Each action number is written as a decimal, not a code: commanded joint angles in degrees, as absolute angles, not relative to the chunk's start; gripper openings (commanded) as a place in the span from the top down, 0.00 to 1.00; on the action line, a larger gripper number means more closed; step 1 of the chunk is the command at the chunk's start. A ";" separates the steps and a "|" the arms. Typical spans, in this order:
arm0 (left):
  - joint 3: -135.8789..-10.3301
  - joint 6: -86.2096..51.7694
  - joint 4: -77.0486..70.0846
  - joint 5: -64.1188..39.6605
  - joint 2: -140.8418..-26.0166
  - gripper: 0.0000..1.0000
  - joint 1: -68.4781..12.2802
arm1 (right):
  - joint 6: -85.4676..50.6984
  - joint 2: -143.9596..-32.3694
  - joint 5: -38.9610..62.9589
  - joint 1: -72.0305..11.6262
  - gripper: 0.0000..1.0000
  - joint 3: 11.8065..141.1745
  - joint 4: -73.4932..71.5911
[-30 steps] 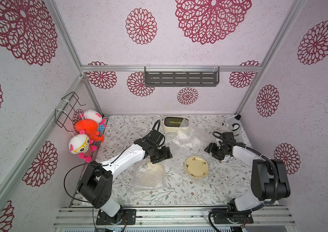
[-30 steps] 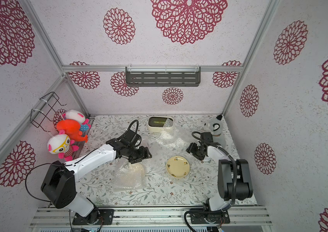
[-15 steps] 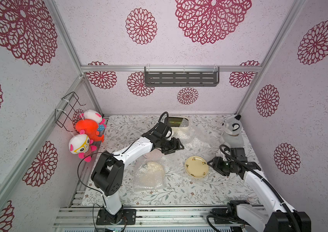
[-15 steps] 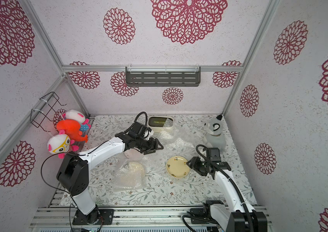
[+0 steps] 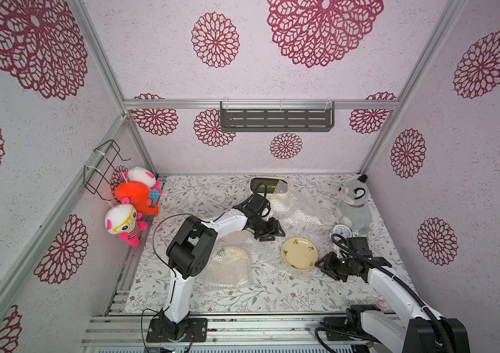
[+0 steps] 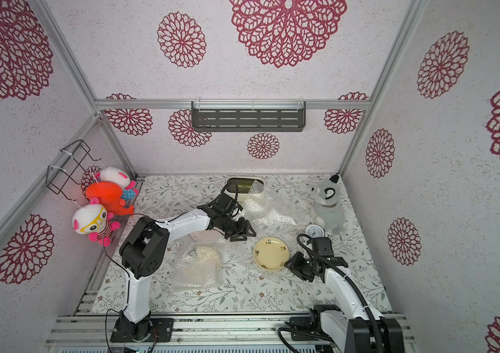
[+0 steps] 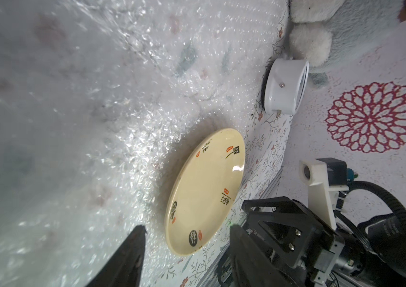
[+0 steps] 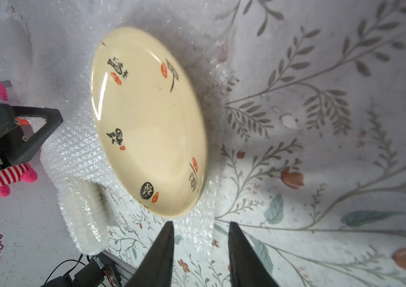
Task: Unpack dinner plates from bubble wrap
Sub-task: Adjust the bubble wrap at the center of the board, then pick up the plate from the bubble wrap.
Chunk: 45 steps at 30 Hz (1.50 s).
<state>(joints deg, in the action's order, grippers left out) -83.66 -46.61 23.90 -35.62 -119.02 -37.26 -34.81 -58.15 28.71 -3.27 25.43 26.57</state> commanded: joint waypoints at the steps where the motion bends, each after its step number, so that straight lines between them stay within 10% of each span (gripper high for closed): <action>1: -84.85 -45.01 23.94 -36.86 -119.63 0.45 -38.38 | -35.98 -58.70 30.00 -3.30 0.64 25.49 23.83; 45: -83.46 -45.97 21.59 -36.30 -125.11 0.62 -42.10 | -38.82 -67.49 31.74 -3.26 0.71 25.09 12.53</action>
<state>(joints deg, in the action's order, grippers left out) -83.31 -46.04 22.94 -35.53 -123.26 -41.36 -37.71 -67.20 30.41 -3.27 24.82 13.93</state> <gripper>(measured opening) 0.381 0.292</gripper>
